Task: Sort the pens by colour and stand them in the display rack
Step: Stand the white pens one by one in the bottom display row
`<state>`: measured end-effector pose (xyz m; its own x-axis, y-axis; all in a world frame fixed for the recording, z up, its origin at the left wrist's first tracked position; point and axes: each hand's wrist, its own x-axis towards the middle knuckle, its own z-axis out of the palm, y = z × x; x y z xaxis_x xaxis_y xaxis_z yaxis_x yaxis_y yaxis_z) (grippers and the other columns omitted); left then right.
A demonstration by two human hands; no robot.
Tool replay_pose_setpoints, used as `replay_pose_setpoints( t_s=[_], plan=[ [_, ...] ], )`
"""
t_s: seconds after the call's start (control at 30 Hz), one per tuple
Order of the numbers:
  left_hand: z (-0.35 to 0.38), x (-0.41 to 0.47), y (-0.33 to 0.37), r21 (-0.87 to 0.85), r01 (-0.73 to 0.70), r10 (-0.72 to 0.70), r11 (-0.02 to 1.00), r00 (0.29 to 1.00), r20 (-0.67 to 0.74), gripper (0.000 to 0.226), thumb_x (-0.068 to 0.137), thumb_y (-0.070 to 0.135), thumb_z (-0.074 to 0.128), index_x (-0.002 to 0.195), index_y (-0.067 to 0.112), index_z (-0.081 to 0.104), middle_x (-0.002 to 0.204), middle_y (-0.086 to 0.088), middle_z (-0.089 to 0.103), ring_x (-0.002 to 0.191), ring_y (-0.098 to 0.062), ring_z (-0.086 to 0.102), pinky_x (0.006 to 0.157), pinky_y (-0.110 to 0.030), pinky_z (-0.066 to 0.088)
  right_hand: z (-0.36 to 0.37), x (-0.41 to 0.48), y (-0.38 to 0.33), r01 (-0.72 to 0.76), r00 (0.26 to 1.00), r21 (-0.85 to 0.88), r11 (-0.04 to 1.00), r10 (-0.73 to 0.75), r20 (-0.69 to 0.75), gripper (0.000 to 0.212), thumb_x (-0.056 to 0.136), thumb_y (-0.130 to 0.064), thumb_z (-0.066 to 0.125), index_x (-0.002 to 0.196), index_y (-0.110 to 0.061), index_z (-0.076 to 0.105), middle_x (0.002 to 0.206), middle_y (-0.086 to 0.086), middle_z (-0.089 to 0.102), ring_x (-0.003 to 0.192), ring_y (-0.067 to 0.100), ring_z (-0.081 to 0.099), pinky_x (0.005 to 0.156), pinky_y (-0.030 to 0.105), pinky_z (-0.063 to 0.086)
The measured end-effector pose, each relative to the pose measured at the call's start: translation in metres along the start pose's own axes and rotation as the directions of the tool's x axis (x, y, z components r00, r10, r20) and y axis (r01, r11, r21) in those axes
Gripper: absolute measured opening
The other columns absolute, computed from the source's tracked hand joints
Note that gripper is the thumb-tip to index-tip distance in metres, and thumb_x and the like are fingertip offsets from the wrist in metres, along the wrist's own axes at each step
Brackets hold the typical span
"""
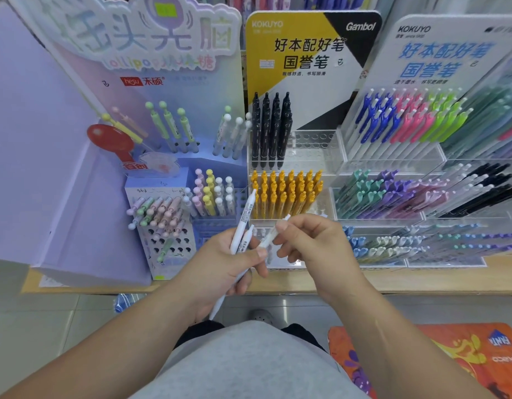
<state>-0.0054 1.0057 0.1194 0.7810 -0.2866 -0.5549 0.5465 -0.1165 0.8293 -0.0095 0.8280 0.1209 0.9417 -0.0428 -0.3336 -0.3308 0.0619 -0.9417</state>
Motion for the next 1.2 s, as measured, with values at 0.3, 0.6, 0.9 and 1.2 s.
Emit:
replay_pose_setpoints(
  t_s=[0.3, 0.6, 0.9, 1.2],
  plan=[
    [0.012, 0.011, 0.001, 0.035, 0.007, -0.005, 0.999, 0.999, -0.049, 0.016, 0.099, 0.036, 0.054, 0.104, 0.024, 0.062, 0.073, -0.008, 0.07, 0.051, -0.018, 0.047, 0.046, -0.027, 0.035, -0.006, -0.002, 0.001, 0.003, 0.996, 0.033, 0.999, 0.0, -0.095, 0.005, 0.088, -0.014, 0.072, 0.084, -0.011, 0.07, 0.072, 0.004, 0.073, 0.068, 0.02, 0.071, 0.058, 0.028, 0.053],
    [-0.007, 0.015, -0.011, -0.075, 0.071, -0.077, 0.995, 0.994, -0.08, 0.024, 0.103, 0.028, 0.046, 0.105, 0.013, 0.065, 0.069, -0.013, 0.06, 0.047, -0.019, 0.042, 0.047, -0.027, 0.028, -0.05, 0.019, 0.004, 0.178, 0.926, -0.044, 0.983, -0.183, -0.33, 0.006, 0.089, -0.011, 0.07, 0.095, -0.014, 0.069, 0.077, 0.006, 0.072, 0.068, 0.022, 0.071, 0.06, 0.026, 0.054],
    [-0.017, 0.007, -0.012, -0.172, 0.04, -0.042, 0.984, 0.999, -0.005, 0.031, 0.103, 0.029, 0.041, 0.101, 0.017, 0.07, 0.063, -0.008, 0.043, 0.046, -0.017, 0.031, 0.045, -0.025, 0.024, -0.033, 0.041, 0.057, 0.236, 0.924, -0.606, 0.76, -0.369, -0.103, 0.019, 0.089, -0.022, 0.072, 0.108, -0.02, 0.069, 0.085, -0.013, 0.068, 0.07, 0.01, 0.068, 0.066, 0.034, 0.058],
    [-0.022, -0.003, -0.013, -0.228, -0.008, 0.01, 0.974, 1.0, 0.009, 0.038, 0.105, 0.031, 0.035, 0.104, 0.014, 0.069, 0.065, -0.009, 0.046, 0.048, -0.019, 0.03, 0.046, -0.029, 0.024, -0.025, 0.052, 0.069, 0.351, 0.877, -0.76, 0.547, -0.476, 0.063, 0.02, 0.091, -0.026, 0.069, 0.11, -0.019, 0.068, 0.089, -0.003, 0.074, 0.068, 0.017, 0.067, 0.062, 0.036, 0.056]
  ],
)
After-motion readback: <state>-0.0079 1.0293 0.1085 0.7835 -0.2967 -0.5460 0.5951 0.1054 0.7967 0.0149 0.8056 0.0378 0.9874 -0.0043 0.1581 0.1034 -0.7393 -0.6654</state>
